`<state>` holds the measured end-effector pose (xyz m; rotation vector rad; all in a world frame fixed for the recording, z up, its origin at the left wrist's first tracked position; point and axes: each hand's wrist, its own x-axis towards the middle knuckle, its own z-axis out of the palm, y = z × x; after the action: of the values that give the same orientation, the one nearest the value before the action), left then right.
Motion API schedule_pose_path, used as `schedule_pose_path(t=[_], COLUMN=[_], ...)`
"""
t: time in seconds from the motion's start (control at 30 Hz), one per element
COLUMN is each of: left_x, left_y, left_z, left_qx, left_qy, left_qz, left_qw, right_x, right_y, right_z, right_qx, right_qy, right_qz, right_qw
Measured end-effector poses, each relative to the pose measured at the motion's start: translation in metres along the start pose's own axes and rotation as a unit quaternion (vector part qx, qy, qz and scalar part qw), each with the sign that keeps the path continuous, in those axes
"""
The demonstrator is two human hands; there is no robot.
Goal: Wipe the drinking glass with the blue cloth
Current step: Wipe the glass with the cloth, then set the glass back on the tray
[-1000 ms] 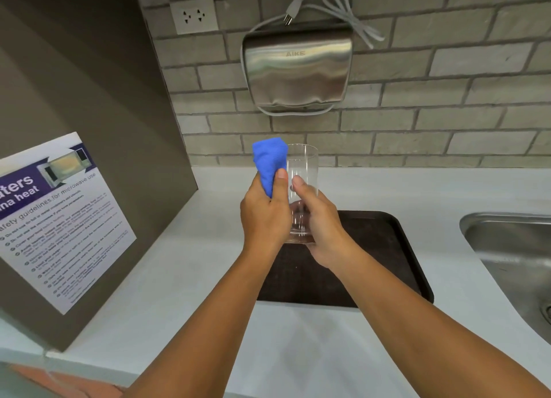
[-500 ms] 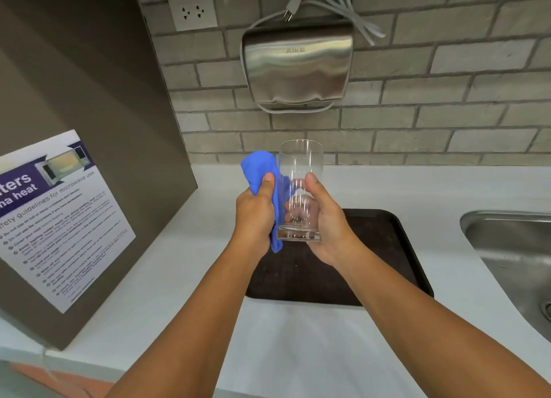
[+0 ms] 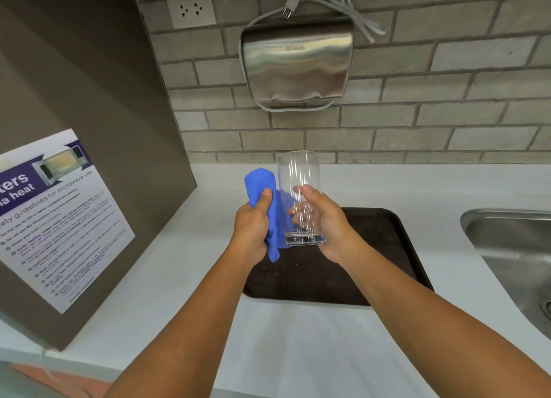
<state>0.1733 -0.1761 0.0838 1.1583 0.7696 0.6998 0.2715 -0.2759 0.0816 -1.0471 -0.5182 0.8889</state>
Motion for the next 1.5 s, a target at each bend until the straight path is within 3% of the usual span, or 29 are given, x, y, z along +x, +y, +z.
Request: schedule_pose_path(t=[0.2,0.4,0.73,0.97,1.5], left_x=[0.006,0.009,0.014,0.014,0.023], left_y=[-0.011,-0.015,-0.025,-0.028,-0.033], left_z=[-0.013,-0.031,-0.06,-0.078,-0.104], left_qx=[0.006,0.022,0.075,0.079,0.112], left_qy=[0.03,0.044,0.095,0.109,0.096], left_qz=[-0.016,-0.02,-0.014,-0.018,-0.019], left_qw=[0.999,0.999,0.993,0.991,0.989], right_x=[0.016,0.038,0.058,0.067,0.069], right_y=[0.018,0.03,0.057,0.066,0.077], right_z=[-0.033,-0.067,-0.096,-0.109,-0.114], right_qx=[0.015,-0.098,-0.289,-0.292,-0.288], right_qy=[0.013,0.076,0.155,0.209,0.243], right_qz=[0.003,0.001,-0.011,-0.029,-0.029], right_qw=[1.0,0.992,0.944,0.933,0.926])
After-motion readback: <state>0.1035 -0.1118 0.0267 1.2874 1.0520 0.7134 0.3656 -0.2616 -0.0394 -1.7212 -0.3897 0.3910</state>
